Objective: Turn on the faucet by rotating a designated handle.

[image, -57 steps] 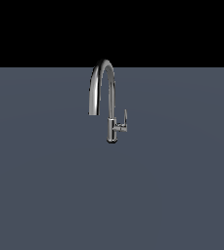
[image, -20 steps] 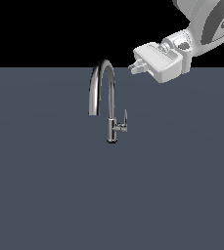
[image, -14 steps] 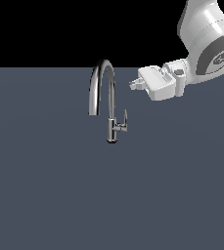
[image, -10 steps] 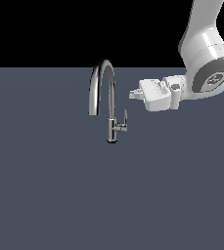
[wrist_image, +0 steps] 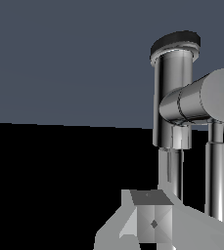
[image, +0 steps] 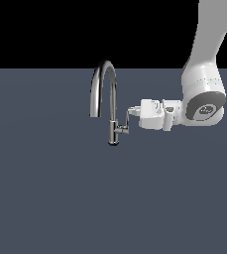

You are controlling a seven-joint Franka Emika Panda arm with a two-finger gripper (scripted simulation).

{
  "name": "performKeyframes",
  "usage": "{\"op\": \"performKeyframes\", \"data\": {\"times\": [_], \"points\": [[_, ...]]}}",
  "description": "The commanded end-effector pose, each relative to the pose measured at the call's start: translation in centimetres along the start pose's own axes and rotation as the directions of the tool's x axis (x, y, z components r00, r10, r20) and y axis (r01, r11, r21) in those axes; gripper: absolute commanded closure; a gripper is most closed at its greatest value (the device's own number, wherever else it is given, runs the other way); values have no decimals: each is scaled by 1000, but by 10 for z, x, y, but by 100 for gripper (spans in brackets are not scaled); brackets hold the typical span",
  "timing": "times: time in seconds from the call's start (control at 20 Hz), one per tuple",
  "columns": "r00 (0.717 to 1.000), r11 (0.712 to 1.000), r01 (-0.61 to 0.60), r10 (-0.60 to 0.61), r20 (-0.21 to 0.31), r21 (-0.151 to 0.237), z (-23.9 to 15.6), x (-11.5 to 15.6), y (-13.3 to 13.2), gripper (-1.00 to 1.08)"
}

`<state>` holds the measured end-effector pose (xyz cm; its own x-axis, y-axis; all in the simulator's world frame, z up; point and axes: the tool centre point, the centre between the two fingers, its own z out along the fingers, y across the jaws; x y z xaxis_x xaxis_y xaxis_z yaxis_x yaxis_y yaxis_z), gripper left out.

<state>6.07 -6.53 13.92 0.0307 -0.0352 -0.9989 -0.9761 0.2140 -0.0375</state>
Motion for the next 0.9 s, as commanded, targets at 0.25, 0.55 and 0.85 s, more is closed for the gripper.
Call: {"op": "performKeyframes", "data": {"times": [0.25,0.55,0.85], "points": [[999,999,-32,31,27,31,5,11,0,108],[999,999,-32,31,27,31,4,10,6,108],[999,999,-32,31,27,31,5,5,22,108]]}}
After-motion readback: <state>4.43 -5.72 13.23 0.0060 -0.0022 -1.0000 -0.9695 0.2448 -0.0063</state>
